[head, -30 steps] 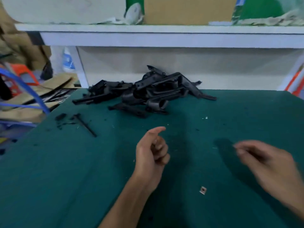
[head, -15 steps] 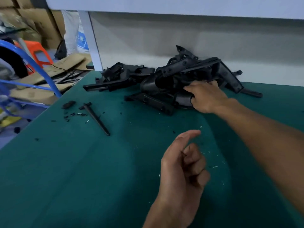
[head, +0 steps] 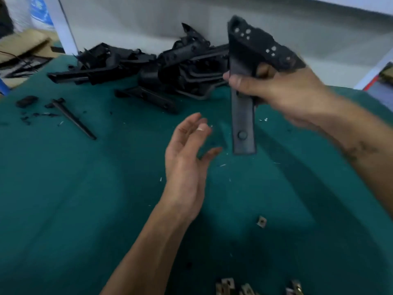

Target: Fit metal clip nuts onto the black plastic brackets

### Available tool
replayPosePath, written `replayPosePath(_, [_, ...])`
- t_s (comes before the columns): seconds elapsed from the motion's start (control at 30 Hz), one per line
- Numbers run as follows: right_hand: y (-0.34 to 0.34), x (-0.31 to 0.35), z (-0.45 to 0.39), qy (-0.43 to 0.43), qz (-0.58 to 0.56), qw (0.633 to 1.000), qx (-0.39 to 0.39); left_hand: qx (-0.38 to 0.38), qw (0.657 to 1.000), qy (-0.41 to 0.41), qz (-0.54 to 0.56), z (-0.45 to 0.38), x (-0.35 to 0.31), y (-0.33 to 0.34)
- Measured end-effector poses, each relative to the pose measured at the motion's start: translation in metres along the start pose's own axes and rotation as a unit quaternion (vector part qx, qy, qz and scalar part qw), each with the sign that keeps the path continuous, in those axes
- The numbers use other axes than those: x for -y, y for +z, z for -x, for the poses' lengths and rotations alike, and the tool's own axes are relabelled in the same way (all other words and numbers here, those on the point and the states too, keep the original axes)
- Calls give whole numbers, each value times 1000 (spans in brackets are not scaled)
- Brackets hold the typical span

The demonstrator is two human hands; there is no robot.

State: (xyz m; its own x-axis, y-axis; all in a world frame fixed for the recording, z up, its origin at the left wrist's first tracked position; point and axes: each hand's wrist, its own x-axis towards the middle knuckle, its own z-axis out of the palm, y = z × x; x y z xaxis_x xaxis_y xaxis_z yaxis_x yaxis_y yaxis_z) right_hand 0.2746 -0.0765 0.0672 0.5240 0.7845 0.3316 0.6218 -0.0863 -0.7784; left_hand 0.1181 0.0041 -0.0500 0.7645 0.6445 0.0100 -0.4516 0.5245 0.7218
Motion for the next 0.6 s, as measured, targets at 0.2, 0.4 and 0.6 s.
replayPosePath(0.2, [44,-2,70,116,-174,977,-42,35,982,86,-162,7,3,6])
replayPosePath(0.4, [66,-11,109,141,46,988,-30,86,990,-10,-115,8,-4,-1])
replayPosePath(0.6, [34,-26,152,143,-7,989,-36,50,993,-96,-41,16,4,14])
